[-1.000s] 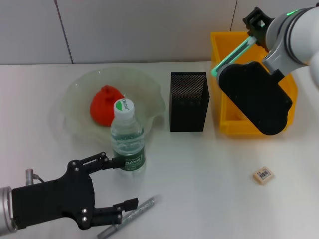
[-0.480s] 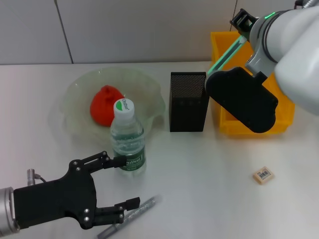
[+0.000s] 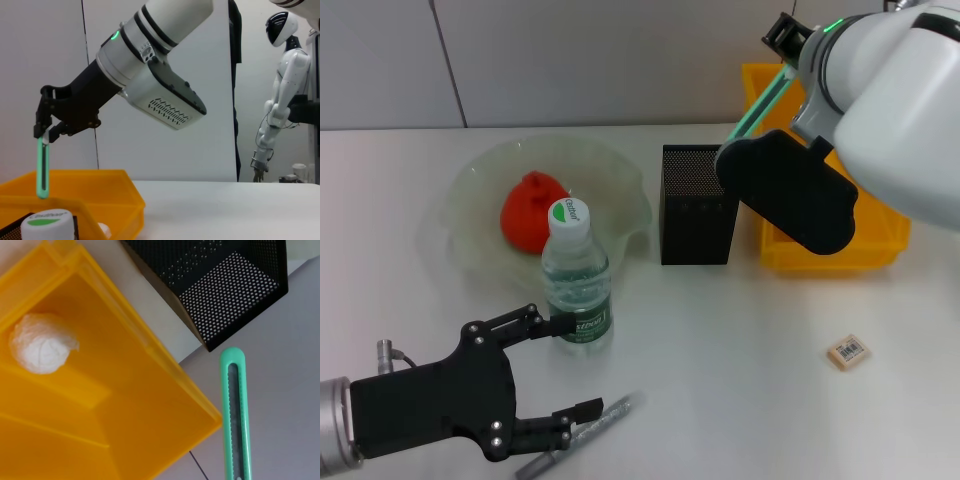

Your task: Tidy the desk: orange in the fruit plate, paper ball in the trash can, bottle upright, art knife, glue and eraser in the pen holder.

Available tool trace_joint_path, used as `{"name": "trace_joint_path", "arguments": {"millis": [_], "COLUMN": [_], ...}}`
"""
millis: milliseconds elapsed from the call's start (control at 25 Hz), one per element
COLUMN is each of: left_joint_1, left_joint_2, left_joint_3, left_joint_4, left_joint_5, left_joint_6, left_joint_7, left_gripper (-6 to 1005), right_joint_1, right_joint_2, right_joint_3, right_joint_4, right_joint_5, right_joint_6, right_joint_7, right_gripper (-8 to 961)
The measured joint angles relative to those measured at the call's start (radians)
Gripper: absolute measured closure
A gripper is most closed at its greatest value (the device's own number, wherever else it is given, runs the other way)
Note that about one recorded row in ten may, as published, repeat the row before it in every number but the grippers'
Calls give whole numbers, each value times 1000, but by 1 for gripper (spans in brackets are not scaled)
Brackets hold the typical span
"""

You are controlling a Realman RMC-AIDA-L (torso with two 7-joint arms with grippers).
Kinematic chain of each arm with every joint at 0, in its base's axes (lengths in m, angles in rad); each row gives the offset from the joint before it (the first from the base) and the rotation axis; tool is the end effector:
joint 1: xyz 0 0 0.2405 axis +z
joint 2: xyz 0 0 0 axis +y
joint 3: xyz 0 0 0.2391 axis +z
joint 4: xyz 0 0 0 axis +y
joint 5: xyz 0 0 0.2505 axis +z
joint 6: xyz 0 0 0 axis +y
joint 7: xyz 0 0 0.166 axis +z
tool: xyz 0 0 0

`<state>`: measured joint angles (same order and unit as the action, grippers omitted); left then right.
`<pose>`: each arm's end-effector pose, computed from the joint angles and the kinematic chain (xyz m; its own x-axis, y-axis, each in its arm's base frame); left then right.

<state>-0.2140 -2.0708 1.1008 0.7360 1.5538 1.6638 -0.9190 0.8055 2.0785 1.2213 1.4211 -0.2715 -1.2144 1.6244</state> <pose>-0.2716 0.2815 -0.0225 0.8009 -0.0395 0.5975 0.1430 -0.9563 -0.2549 0.0411 0.4467 -0.0205 -0.0770 0.3810 0.9214 0.9030 -0.3650 0.2264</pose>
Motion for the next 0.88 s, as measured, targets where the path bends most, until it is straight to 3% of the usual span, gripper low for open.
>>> {"name": "trace_joint_path", "arguments": {"millis": [360,880], "left_joint_1": [-26,-43], "left_joint_2": [0,1], "left_joint_3": [-5,-7], "left_joint_4": [-37,-96], "left_joint_5": [0,-7], "left_joint_6": [-2,-3], "left_joint_7": [23,64], "left_gripper": [165,165], "right_joint_1": [38,37], "right_joint_2": [3,6], "right_joint_3": [-14,-27], "right_joint_4": [-70,-123], "right_joint_5": [11,63], "right_joint_6": [41,133], "right_joint_7": [17,16], "right_gripper": [776,771]}}
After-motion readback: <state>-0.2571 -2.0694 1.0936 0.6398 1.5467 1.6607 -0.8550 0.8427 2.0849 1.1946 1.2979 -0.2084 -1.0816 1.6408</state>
